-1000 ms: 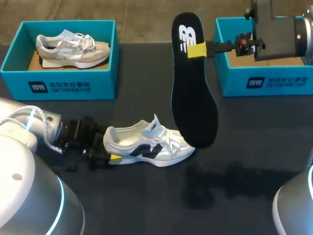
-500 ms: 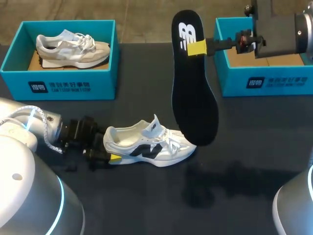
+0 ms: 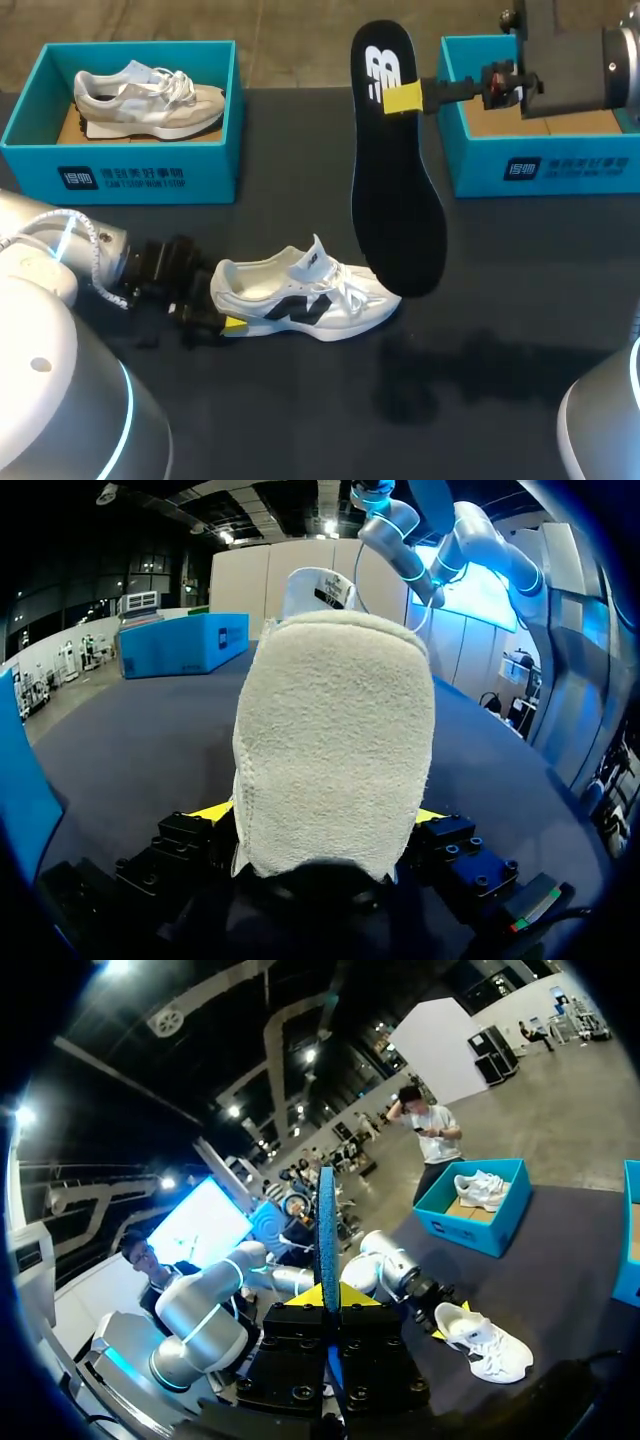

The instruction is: Take the shoe out of the shoebox, open the shoe tongue, remove and reinsert the insole, then place the shoe into the shoebox

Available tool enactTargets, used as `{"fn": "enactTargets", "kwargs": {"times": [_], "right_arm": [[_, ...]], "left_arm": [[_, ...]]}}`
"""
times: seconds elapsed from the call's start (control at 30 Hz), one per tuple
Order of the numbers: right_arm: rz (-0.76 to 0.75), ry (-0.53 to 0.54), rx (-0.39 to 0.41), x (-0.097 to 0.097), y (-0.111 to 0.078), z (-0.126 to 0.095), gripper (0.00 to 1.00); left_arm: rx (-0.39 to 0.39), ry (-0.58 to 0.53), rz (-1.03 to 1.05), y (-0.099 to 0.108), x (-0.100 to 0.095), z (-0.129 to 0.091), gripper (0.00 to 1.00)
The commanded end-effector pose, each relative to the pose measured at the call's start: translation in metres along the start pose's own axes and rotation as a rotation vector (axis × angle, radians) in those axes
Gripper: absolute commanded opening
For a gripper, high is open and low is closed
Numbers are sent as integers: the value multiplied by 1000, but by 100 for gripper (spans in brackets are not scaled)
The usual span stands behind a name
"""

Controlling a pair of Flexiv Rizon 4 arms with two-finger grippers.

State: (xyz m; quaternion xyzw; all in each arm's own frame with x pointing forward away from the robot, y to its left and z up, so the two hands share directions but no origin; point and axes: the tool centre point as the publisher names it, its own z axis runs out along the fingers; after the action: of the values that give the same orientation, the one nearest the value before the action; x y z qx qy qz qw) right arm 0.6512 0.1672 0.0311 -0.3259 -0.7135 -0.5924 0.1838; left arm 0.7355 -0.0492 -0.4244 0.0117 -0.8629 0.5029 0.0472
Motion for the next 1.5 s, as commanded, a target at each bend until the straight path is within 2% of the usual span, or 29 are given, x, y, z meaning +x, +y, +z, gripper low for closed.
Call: {"fn": "enactTargets", "kwargs": {"times": [0.03,0.3,0.53,0.93,1.3,1.4,1.5], "right_arm": [[2,0,5,-1,3,5,0],[2,0,5,-1,3,5,0],[2,0,5,-1,3,5,0],[2,0,5,-1,3,5,0],[2,0,5,-1,3,5,0],[2,0,5,-1,3,5,0],[2,0,5,-1,3,5,0]], "left_arm": [[-17,15,-8,1,-2,-3,100],[-109,15,-7,-3,2,-20,100],[-245,29,-1,-11,4,-34,100],[-443,31,-10,-18,2,-40,100],[-607,5,69,-35,0,-45,100],[-686,16,88,-37,-1,-45,100],[-714,29,102,-42,0,-45,100]]}}
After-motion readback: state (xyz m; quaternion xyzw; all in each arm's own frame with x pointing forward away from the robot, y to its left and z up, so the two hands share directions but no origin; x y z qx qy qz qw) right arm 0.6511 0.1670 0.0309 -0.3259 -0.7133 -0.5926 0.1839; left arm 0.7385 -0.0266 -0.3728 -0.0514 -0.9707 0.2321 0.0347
